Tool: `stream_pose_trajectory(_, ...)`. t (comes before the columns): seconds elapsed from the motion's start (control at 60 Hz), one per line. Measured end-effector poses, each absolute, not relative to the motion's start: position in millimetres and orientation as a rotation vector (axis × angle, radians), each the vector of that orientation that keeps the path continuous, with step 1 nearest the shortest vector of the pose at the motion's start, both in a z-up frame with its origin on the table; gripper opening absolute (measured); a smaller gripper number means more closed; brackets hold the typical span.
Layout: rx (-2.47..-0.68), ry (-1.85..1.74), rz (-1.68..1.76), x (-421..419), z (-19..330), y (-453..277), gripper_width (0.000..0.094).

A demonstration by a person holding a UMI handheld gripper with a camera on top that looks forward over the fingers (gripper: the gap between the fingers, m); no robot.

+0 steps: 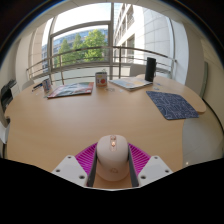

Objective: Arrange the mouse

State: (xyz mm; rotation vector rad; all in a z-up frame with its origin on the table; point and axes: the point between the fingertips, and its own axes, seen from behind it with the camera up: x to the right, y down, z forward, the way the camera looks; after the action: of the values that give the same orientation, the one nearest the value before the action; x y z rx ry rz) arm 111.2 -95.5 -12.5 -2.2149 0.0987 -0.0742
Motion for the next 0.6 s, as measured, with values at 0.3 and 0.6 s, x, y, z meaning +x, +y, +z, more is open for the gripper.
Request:
stream_pose_trajectory(0.3, -2.128, -0.054, 0.072, 85.6, 55.4, -70.6, 0.0416)
stream_pose_trajectory(0.6, -1.806, -0.062, 0.206, 189.5, 258.9, 51.0, 0.0414)
